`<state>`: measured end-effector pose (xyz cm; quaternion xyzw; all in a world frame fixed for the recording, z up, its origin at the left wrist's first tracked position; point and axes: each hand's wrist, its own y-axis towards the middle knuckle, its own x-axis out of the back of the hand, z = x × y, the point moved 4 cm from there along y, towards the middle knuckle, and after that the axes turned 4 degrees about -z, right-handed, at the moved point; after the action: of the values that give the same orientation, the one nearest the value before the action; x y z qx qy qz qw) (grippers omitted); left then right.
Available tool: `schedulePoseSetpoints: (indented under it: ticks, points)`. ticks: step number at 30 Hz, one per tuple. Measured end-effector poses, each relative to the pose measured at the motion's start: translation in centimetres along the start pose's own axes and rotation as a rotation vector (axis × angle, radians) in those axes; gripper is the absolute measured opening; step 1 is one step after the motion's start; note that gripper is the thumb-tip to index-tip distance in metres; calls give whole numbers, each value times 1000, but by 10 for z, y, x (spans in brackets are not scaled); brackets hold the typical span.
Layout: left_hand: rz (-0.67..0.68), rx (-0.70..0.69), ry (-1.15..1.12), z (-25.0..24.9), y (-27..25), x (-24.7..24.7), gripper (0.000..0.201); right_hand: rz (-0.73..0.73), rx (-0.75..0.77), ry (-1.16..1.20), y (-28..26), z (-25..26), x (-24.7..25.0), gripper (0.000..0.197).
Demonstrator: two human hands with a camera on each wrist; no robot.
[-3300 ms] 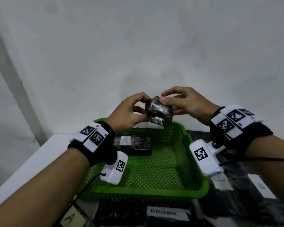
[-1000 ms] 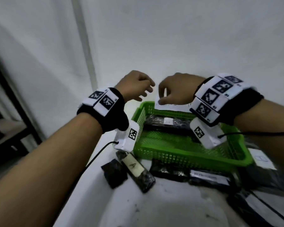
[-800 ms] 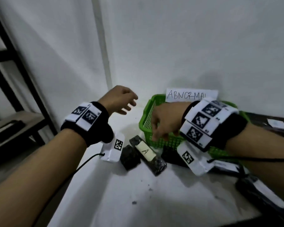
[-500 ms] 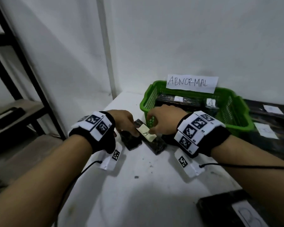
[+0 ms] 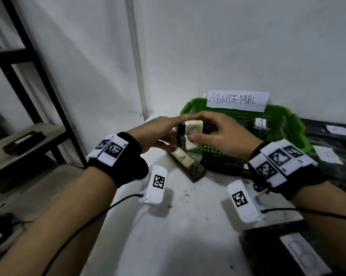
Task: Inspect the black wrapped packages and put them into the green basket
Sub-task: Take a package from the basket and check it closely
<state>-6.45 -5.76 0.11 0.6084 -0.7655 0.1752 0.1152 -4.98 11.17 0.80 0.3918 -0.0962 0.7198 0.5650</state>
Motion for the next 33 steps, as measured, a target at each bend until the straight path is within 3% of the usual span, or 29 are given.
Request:
schedulePoseSetpoints:
  ticks: [2,6,10,12,14,17,20,25,28,33]
  points:
    - [-29,-86,-94,-14,12,-21,50,-82,-65,34,-10,-13,23,36]
    - [-9,-283,-289,-47,30,-82,39,-284,-237,190,-40,-46,71,37]
    - [57,-281,-384,-64,43,-138,43,-501,-314,513,-75,-69,110,38]
    - [155,-273,-393,-76,47,-162,40,-629,-332,549,-92,-82,132,37]
    - [208,-320,-371,-87,45,-178,37,-698,-344,517,-106,-91,149,22]
    - [197,-433,-357,-98,40,-185,39,-647,-339,434,-115,-92,162,12]
    - [181,-506,-321,-99,38,-191,28,-589,-290,360,-114,-91,162,21]
    - [188,-500,-385,-87,37,-195,16,-674,-291,514,-108,-96,155,33]
    - [199,-476,-397,-85,37,-188,16,-639,-270,631,-105,-91,149,35]
    - [121,-582,-352,-95,30,-166,23,-627,-238,578,-103,-74,143,36]
